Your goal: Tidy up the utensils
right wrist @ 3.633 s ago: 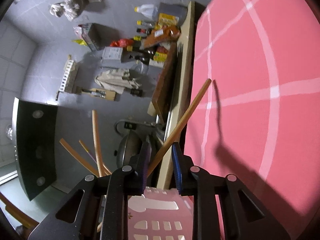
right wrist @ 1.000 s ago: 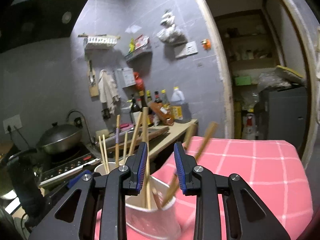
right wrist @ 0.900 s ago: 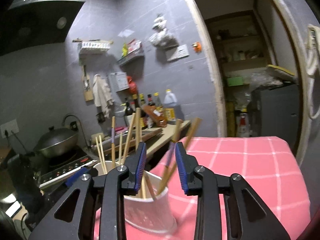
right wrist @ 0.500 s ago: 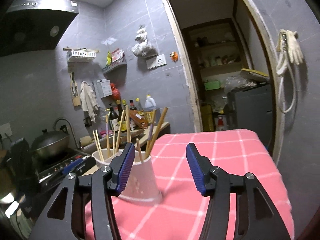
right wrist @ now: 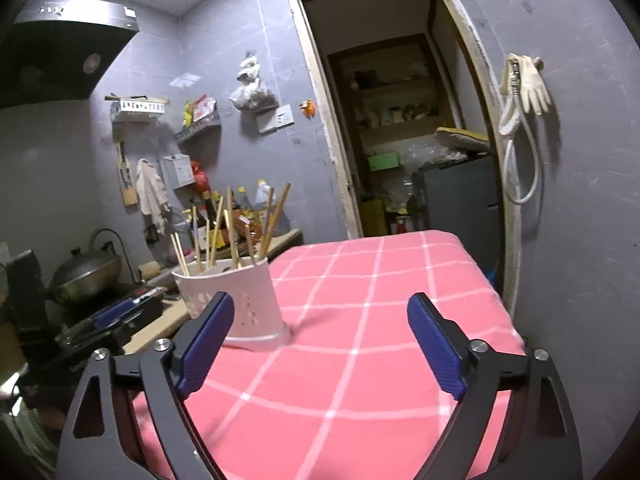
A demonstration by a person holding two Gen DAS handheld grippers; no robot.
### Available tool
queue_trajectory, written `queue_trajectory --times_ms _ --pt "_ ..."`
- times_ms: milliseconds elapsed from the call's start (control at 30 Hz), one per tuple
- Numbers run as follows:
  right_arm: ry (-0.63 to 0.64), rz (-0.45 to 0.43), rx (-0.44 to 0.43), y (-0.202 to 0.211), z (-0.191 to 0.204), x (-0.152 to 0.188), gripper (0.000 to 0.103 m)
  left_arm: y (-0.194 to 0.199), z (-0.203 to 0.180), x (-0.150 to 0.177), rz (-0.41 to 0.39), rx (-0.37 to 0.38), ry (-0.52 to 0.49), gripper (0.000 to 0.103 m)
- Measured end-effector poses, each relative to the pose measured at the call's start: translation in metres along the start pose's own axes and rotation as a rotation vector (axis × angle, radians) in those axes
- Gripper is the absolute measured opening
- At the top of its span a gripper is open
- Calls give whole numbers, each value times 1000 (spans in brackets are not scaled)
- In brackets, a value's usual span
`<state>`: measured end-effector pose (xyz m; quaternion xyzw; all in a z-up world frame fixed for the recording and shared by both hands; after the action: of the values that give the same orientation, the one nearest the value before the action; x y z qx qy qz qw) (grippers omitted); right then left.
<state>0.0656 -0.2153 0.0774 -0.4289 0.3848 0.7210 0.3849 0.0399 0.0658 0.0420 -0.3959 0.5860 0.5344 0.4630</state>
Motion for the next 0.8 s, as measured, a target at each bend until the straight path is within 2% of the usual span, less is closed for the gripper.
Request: queue_trajectory --times_ms 100,400,800 --pt "13 -26 32 9 0 9 103 9 0 10 -6 -12 -1 95" --pt "66 -63 107 17 7 31 103 23 5 35 -7 -73 4 100" --pt "64 -54 115 13 5 33 103 26 9 37 -15 -100 12 100"
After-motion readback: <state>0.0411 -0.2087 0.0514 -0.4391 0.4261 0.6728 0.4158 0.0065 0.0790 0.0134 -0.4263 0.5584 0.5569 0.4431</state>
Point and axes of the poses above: each gripper's, at about its wrist camera, not at the fingertips, and y roughly against the way its jaws point, z to its left, x to its underside, the point moved 2 cm from there along -y, roughly the way its jaws point, and after that the axes turned 9 degrees about -y, right-handed, at the moved point
